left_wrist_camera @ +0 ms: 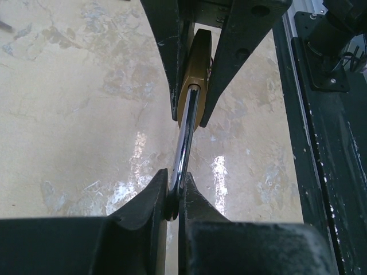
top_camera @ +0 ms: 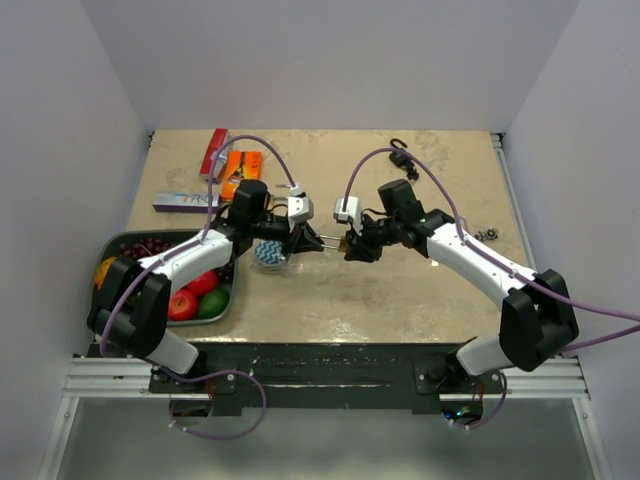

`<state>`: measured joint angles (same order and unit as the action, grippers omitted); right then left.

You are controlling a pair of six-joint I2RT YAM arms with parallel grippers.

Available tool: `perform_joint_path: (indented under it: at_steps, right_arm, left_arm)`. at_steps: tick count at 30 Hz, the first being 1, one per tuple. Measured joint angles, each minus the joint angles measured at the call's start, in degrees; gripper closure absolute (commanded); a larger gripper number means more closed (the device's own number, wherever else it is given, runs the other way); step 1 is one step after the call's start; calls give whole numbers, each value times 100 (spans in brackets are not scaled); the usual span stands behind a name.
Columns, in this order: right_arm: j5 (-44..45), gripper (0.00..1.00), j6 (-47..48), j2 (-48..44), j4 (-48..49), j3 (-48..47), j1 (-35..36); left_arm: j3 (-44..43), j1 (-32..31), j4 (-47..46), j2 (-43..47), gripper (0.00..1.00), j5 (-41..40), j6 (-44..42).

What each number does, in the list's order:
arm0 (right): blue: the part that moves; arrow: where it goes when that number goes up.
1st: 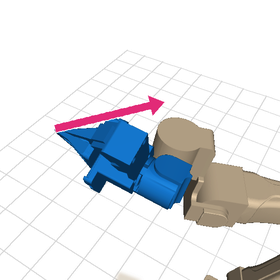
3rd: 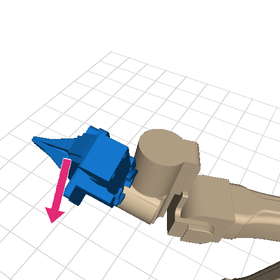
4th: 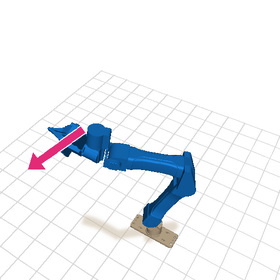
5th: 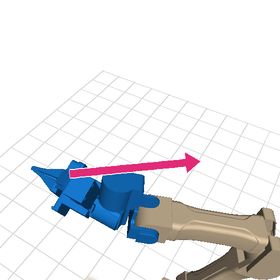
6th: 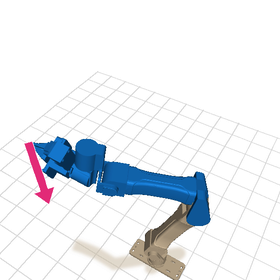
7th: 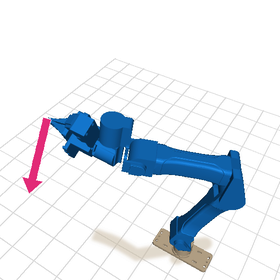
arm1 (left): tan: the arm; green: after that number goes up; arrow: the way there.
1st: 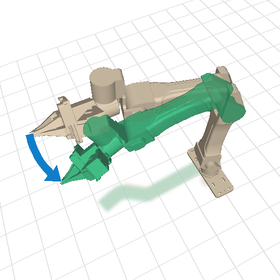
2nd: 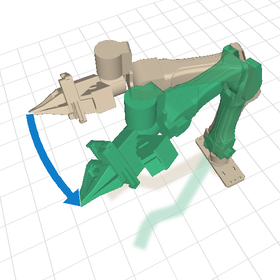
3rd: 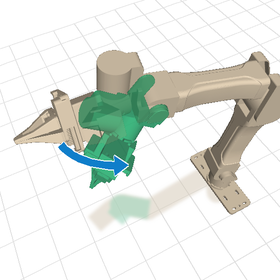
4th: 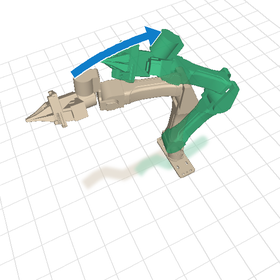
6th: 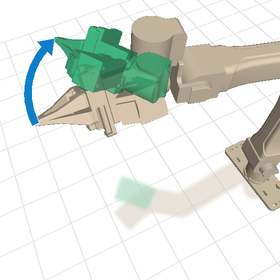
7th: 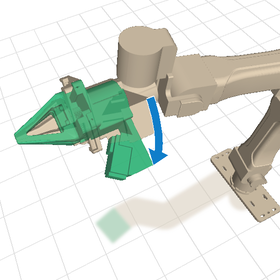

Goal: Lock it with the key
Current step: Lock the lock.

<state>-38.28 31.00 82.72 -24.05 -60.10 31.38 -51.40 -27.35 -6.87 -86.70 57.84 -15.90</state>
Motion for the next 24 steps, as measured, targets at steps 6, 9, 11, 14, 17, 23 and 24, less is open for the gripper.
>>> perform_joint_path:
  at_steps: [6, 9, 11, 14, 17, 23, 24]
  right_arm:
    - [0, 100, 59, 31, -92, -17, 0]
    - [0, 100, 181, 28, -170, -20, 0]
    - [-20, 86, 339, 22, -286, -37, 0]
    - [-98, 71, 472, 4, -474, -98, -33]
    - [-525, 50, 584, -22, -490, -177, -181]
    - [-1338, 24, 848, -424, -245, -483, -466]
    - [-1379, 22, 872, -538, -256, -483, -555]
  left_arm:
    - [63, -66, -221, -68, 100, 15, 129]
    - [68, -81, -238, -68, 100, 15, 151]
    - [74, -96, -236, -68, 100, 46, 192]
    - [131, -94, -280, -20, 100, 146, 295]
    - [151, -66, -264, 103, 100, 286, 304]
    - [127, 76, -142, 271, 100, 483, 39]
    - [125, 133, -85, 271, 100, 485, -15]
